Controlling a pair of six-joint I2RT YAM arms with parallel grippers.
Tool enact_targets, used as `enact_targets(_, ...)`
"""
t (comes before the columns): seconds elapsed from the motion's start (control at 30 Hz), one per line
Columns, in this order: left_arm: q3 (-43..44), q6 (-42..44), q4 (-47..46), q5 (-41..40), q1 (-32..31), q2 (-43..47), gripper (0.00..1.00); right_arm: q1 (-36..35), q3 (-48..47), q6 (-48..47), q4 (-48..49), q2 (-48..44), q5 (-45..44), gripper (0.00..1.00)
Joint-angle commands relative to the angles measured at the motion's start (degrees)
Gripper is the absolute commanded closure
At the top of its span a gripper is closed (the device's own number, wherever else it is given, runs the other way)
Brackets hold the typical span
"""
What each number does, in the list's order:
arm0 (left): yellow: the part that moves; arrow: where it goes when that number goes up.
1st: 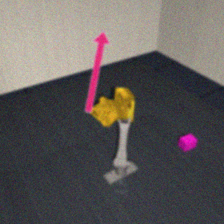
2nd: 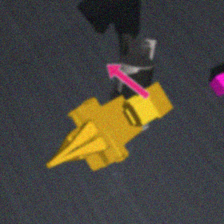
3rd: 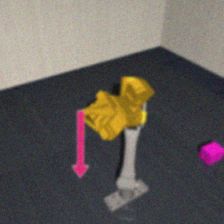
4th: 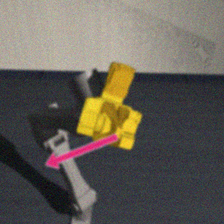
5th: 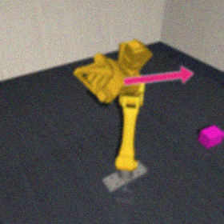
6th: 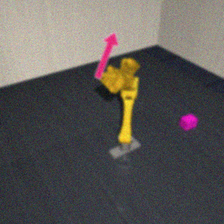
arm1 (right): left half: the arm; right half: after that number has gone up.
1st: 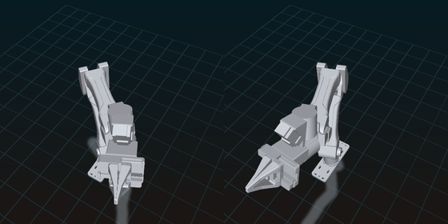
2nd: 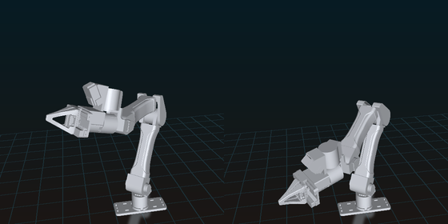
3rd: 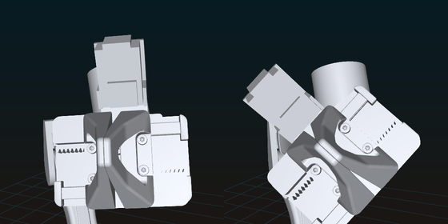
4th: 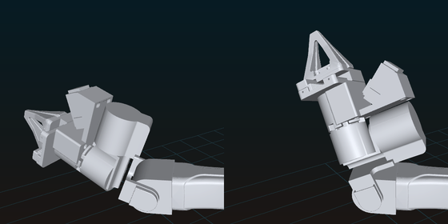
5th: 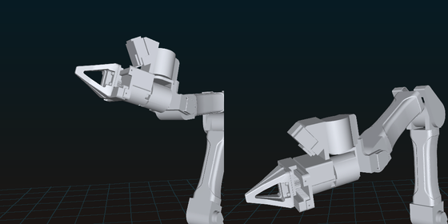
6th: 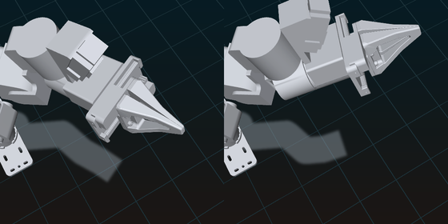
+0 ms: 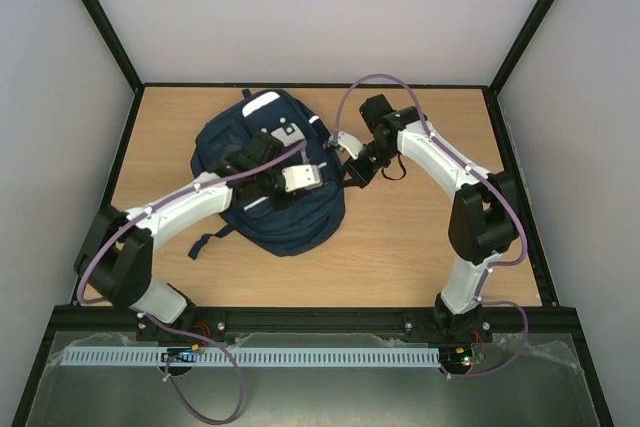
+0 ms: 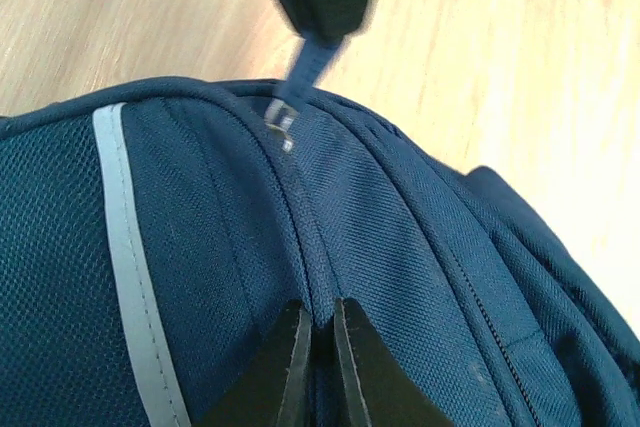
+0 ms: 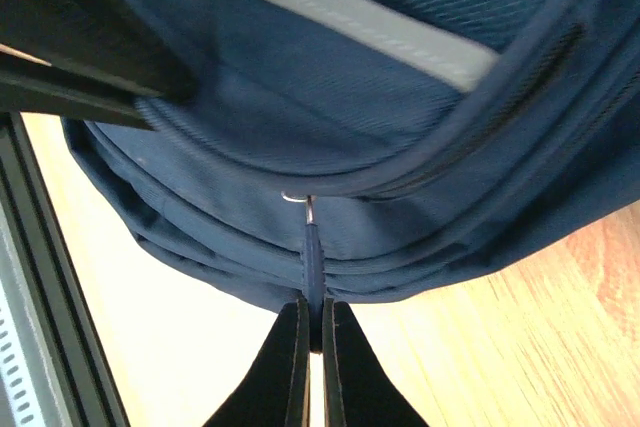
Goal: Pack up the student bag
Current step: Zip the student bag at the center of the board.
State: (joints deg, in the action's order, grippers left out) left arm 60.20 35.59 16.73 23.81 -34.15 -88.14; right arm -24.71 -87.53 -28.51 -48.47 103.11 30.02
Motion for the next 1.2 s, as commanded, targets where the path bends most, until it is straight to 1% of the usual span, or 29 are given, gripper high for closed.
enact_targets(0.0, -5.5, 12.9, 8.8, 3.3, -3.4, 8.7, 0.98, 1.4, -2.9, -0.8, -2.3, 2.6, -2.3, 0.99)
enact_targets(0.13, -5.7, 16.2, 13.6, 2.1, -2.7, 9.5, 0.98, 1.4, -6.4, -1.7, -1.9, 4.8, -4.0, 0.99)
enact_targets(0.33, -6.8, 19.0, 15.9, 2.0, -2.3, 11.4, 0.98, 1.5, -7.2, -3.2, -0.3, 5.8, -6.7, 0.99)
enact_targets(0.63, -7.5, 20.5, 16.1, 1.5, -2.3, 12.9, 0.98, 1.5, -9.0, 0.6, 4.5, 7.5, -9.4, 0.99)
enact_targets(0.8, -8.2, 21.0, 15.5, 0.9, -2.3, 13.7, 0.98, 1.5, -10.7, 1.9, 5.0, 8.8, -10.2, 0.99)
enact_targets(0.87, -8.2, 20.7, 15.0, 0.7, -2.3, 13.8, 0.97, 1.5, -10.9, 2.2, 5.2, 8.8, -10.4, 0.95)
enact_targets(0.9, -8.2, 20.2, 14.8, 0.4, -2.3, 13.9, 0.97, 1.5, -11.1, 2.2, 5.1, 8.7, -10.4, 0.89)
enact_targets(0.97, -7.8, 18.6, 14.3, -0.2, -1.9, 13.9, 0.96, 1.6, -12.0, 2.2, 4.6, 8.3, -11.1, 0.73)
enact_targets(1.03, -6.6, 16.4, 14.6, -0.5, -1.0, 13.8, 0.87, 1.9, -12.7, 2.4, 4.3, 7.2, -12.1, 0.65)
enact_targets(1.1, -4.5, 14.1, 15.9, -1.1, -0.1, 13.4, 0.76, 2.8, -13.6, 3.0, 3.5, 5.8, -11.9, 0.61)
enact_targets(1.17, -0.9, 12.5, 19.8, -3.5, 0.1, 12.6, 0.66, 4.1, -13.4, 4.6, 3.3, 4.0, -11.1, 0.56)
